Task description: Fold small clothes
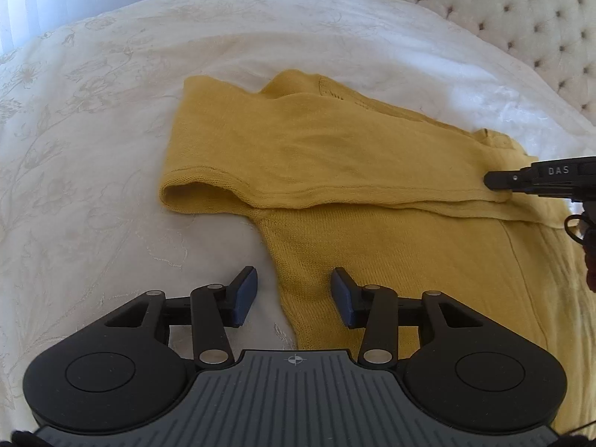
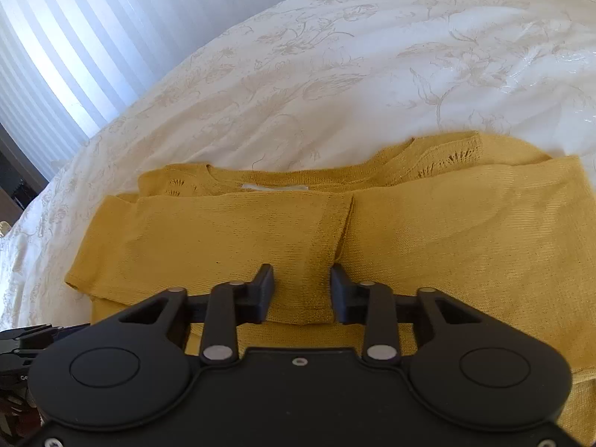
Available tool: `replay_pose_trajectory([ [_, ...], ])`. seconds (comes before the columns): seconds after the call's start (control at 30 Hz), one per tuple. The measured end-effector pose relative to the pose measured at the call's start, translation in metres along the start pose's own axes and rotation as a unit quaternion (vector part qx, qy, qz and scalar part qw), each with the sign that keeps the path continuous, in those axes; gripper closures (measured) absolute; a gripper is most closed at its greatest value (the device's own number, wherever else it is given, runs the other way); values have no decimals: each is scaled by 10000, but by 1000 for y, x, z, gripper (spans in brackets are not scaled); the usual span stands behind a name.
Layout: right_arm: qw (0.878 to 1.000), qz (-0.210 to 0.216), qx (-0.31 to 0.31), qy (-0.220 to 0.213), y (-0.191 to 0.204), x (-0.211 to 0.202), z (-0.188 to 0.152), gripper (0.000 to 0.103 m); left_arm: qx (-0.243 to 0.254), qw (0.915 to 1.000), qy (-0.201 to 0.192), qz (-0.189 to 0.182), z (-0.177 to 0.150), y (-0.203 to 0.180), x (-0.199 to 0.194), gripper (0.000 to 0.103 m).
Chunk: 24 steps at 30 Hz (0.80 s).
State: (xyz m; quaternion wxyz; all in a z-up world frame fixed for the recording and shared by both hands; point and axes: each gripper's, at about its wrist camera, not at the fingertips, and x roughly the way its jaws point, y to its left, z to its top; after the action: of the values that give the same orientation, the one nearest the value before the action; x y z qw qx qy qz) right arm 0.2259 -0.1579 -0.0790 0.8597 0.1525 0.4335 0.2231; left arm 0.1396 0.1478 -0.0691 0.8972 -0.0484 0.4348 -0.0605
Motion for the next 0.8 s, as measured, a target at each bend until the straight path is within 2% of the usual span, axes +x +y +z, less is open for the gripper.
replay_pose_trajectory([
  [0.03,10000,14,-38,51,3,2,1,87,-19,10000,-13,-26,0,1,0,60],
  [0.13,9999,30,-156,-27,13,-10,6,88,-25,10000,-22,-67,-1,1,-1,60],
  [0.27,9985,210,-343,-358,21,-57,16,88,-88,9999,-11,-100,0,3,-1,60],
  [0.33,9979,141,-318,-540,15,-83,19,88,-120,9999,-19,-101,0,3,-1,60],
  [0.43,9979,-176,-178,-598,-7,-105,15,88,-109,9999,-32,-80,0,1,-1,59],
  [0.63,9950,-969,-23,-231,-49,-84,-1,88,-65,9999,-43,-63,0,2,-1,58],
  [0.73,9913,-1275,41,-318,-56,-88,-5,90,-62,10000,-19,-75,2,5,-2,58],
  [0.77,9888,-1436,2,-402,-56,-92,-6,98,-67,9999,-17,-74,2,5,-2,58],
  [0.8,9858,-1600,-50,-506,-57,-96,-6,98,-77,9999,-3,-75,2,5,-3,58],
])
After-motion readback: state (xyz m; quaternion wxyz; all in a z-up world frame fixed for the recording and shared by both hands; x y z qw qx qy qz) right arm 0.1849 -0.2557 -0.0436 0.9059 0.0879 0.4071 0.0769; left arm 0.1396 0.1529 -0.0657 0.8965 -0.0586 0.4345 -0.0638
